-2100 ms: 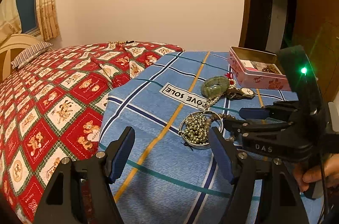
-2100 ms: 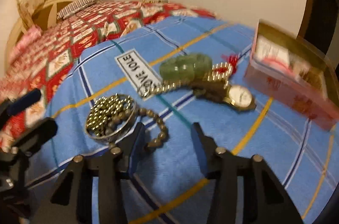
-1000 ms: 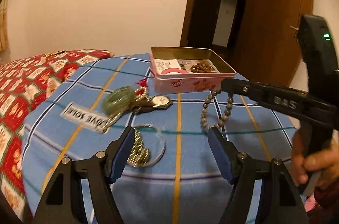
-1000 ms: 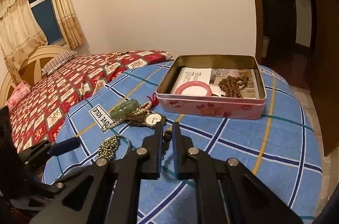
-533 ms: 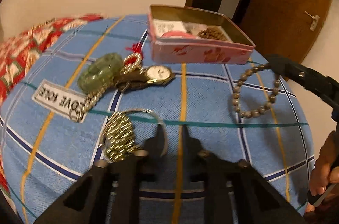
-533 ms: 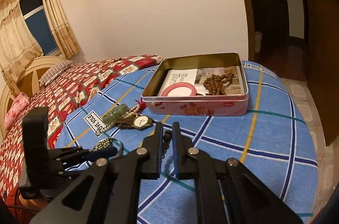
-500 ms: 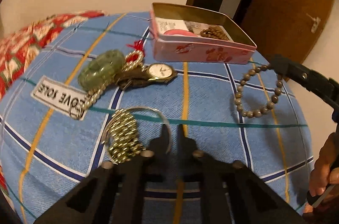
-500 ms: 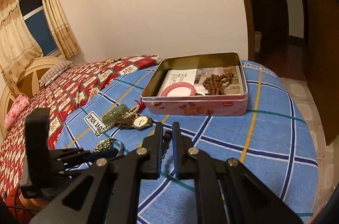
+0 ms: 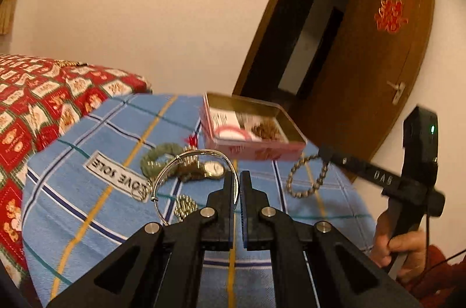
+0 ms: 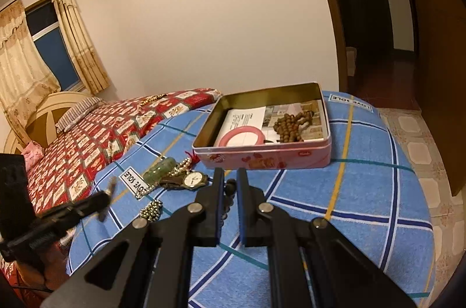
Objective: Organize jewelry
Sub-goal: 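Lower both held items into the pink tin and open both grippers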
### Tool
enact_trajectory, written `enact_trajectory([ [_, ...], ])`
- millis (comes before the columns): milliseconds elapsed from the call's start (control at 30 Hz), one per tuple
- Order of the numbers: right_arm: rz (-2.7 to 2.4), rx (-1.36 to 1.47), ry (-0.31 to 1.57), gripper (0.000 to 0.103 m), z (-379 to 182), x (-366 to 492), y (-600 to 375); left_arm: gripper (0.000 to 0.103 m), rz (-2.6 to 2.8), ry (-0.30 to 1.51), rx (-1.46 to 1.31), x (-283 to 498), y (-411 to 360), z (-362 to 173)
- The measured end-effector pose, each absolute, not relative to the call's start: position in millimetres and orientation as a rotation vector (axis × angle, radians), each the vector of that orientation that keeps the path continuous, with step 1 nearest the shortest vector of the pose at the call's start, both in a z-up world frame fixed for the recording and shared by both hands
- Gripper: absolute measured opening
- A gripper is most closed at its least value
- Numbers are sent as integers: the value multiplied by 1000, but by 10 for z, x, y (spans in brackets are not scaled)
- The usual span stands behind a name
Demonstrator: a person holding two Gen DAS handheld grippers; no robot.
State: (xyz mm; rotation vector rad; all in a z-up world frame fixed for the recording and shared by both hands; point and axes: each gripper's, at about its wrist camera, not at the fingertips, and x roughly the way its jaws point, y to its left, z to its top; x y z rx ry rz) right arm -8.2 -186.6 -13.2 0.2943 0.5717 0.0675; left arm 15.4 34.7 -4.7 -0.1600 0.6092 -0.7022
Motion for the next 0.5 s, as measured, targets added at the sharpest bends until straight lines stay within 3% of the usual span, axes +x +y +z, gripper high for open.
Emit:
enact_trajectory([
  [500, 113, 327, 425, 11, 407, 349, -2146, 2, -771, 474, -71, 780, -400, 383],
])
